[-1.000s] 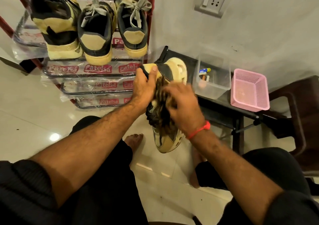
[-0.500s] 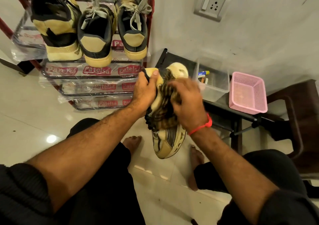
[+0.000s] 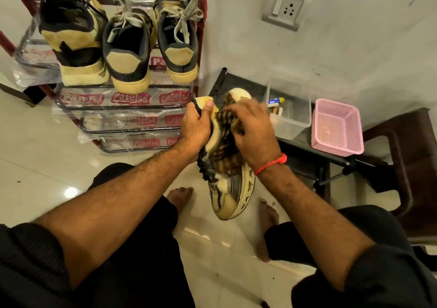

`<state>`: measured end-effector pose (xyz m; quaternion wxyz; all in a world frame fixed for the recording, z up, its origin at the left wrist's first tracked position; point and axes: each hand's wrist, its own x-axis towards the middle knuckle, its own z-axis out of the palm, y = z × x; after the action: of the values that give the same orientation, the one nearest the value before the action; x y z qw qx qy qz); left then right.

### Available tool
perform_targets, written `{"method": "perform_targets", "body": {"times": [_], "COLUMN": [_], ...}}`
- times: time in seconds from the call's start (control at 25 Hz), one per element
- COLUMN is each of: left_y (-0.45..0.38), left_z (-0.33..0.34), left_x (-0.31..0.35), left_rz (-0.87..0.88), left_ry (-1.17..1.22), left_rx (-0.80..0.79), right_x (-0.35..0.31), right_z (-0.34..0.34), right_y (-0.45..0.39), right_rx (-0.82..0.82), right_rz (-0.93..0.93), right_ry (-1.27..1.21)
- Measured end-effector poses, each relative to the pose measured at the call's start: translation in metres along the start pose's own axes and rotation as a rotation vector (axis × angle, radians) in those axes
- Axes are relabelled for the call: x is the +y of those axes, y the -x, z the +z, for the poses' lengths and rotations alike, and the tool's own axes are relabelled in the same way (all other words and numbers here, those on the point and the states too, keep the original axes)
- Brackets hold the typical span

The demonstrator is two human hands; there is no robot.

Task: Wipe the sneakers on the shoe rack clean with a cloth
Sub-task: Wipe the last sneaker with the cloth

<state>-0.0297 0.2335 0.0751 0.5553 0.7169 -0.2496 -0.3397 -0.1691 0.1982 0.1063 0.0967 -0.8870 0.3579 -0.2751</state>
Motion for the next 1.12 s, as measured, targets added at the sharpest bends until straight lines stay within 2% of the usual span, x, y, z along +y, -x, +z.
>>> {"method": "perform_targets", "body": {"times": [0.16,0.24,0.32,0.4,0.48,0.6,0.68,0.76,0.92,1.04,1.12], "left_y": [-0.006,0.000,0.005,0.010,0.008,0.004,0.008,0.015,0.012,0.008,0.002], "left_z": [-0.011,-0.007,0.002,0.005,0.003,-0.004,-0.005,0.000,0.004,0.000,-0.007], "left_x": [0.004,0.004,0.000,-0.003,0.000,0.005,0.005,0.003,0.004,0.003,0.003], "left_rz": [-0.049,-0.002,0.049,0.098,0.117,0.135,0.217,0.275,0.178,0.154,0.127], "left_ry": [0.005,-0.031,-0.072,-0.070,-0.039,-0.117,-0.227,-0.279,-0.070,-0.037,-0.041], "left_rx": [0.090,0.042,-0.045,-0.113,-0.090,-0.014,-0.026,-0.086,-0.082,-0.039,0.018], "right_x": [-0.010,-0.004,0.002,0.008,0.006,-0.009,-0.011,-0.004,-0.003,-0.007,-0.004], "right_z": [0.012,0.008,0.002,-0.006,-0.003,0.012,0.016,0.011,0.008,0.018,0.023], "right_y": [0.066,0.048,0.007,-0.029,-0.029,0.025,0.048,0.031,-0.015,0.007,0.038], "right_rx": [-0.092,-0.052,0.025,0.084,0.087,-0.003,-0.017,0.034,0.081,0.077,0.045], "right_rz": [-0.193,-0.160,-0.003,0.070,0.035,-0.116,-0.179,-0.162,-0.065,-0.023,-0.083], "right_ry": [0.017,0.004,0.018,0.032,0.032,0.004,0.000,0.011,0.028,-0.029,-0.016]}}
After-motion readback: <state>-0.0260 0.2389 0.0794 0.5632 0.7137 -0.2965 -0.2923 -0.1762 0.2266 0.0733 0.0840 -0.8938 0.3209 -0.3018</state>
